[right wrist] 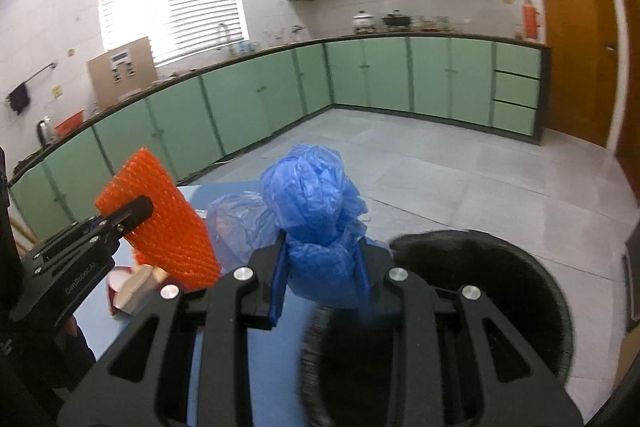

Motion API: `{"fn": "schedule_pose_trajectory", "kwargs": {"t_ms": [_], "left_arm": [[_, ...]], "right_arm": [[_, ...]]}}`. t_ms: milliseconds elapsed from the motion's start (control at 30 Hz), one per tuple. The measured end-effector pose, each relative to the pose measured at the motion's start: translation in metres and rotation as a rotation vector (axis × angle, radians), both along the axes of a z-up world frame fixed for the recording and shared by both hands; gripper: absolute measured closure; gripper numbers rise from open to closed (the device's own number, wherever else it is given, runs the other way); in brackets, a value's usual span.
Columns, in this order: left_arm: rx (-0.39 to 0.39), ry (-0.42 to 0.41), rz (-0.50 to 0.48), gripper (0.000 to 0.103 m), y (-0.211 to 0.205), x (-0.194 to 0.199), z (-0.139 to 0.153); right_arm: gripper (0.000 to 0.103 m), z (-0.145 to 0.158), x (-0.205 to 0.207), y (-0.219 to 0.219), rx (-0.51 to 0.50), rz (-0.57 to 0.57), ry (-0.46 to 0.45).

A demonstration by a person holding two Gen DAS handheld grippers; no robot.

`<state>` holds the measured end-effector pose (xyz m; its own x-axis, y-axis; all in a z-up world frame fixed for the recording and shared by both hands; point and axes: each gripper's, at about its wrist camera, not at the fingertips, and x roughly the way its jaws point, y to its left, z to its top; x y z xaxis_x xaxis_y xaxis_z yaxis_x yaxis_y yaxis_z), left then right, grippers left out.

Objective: Collect trash
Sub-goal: 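Carry the blue bags and orange mesh sleeve over the black trash bin with both tools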

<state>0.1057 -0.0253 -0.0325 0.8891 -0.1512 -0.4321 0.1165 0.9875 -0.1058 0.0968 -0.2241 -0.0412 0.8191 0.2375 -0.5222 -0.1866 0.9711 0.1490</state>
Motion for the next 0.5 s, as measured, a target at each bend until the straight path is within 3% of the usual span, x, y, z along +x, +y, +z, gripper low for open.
{"fn": "schedule_pose_trajectory", "kwargs": {"t_ms": [167,500], "left_arm": [[-0.034,0.043,-0.100,0.092,-0.046,0.009,-0.013],[-0.021,0.116,-0.240,0.092,-0.120,0.023,-0.045]], "right_arm": [[0.076,-0.016,-0.011,-0.046,-0.006,-0.101,0.034],[0.075,-0.071,-0.012,-0.108,-0.024,-0.244,0.145]]}}
